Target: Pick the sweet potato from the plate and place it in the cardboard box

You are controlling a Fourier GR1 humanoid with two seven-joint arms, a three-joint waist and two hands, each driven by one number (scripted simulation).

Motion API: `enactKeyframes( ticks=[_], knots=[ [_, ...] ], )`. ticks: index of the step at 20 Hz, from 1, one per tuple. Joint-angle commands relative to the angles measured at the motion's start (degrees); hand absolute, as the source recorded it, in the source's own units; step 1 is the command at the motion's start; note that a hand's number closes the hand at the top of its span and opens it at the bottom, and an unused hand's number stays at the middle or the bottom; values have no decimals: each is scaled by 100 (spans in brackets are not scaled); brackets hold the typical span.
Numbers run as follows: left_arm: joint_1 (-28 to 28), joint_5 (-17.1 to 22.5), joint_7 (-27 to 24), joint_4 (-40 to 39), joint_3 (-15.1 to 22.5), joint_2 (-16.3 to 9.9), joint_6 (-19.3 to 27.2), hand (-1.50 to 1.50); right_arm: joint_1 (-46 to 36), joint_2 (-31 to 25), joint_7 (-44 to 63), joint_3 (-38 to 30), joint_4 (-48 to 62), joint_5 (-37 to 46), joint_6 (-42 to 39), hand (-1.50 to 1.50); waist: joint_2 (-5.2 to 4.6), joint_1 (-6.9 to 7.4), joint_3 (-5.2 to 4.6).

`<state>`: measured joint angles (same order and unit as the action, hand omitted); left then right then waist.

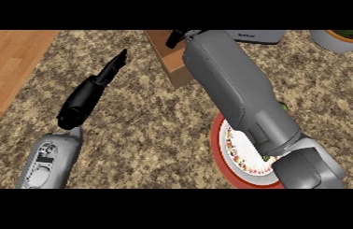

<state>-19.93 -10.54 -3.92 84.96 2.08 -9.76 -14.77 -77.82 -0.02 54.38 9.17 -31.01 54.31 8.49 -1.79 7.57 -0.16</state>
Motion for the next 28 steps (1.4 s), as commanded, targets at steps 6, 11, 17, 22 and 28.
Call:
enactKeyframes(
  ticks=[6,11,17,22,28],
  knots=[
    [25,38,-24,-109,-229,-123,24,0,-312,2,-587,-486,1318,-945,-787,150,6,-232,5],
    [325,32,28,229,-250,-200,14,0,-137,2,-1866,-538,1392,-1272,-888,-150,47,-262,13],
    [229,130,-66,99,-311,-280,-136,0,-65,1,-2842,-1033,532,-1698,1031,-150,21,-270,27],
    [339,201,-49,184,-389,-250,-89,0,214,2,-3441,-2218,-232,-2816,2468,-150,44,-342,39],
    [387,297,15,191,-474,-330,-206,0,756,2,-4742,-2616,-99,-3778,3115,-150,69,-380,20]
  ],
)
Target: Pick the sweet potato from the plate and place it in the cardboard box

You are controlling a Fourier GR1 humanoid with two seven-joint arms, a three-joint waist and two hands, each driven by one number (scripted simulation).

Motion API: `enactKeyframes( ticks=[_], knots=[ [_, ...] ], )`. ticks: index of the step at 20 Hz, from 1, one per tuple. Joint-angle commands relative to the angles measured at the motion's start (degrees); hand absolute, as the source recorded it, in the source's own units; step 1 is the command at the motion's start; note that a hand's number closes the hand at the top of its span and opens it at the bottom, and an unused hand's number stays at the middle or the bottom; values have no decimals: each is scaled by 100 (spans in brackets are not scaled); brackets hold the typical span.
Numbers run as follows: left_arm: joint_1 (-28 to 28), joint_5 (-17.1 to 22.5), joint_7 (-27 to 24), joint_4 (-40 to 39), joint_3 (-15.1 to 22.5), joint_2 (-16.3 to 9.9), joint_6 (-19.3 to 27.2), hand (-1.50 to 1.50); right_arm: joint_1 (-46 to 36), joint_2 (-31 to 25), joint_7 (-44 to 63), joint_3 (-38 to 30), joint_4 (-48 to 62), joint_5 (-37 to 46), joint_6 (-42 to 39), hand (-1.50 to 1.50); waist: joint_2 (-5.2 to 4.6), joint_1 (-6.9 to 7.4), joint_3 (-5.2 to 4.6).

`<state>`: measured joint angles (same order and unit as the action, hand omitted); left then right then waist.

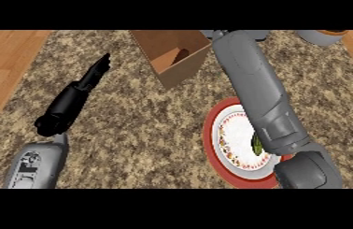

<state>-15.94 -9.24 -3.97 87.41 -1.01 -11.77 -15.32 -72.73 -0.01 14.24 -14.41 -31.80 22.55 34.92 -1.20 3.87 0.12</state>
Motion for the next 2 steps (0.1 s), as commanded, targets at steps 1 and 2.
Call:
enactKeyframes(
  ticks=[1,2],
  knots=[
    [131,-97,-108,-66,60,119,120,0,548,1,-1051,-325,-18,-676,541,-150,16,-82,-7],
    [254,-116,-22,96,34,107,173,0,467,1,-1199,-429,-16,-691,596,-150,34,-99,-8]
  ],
)
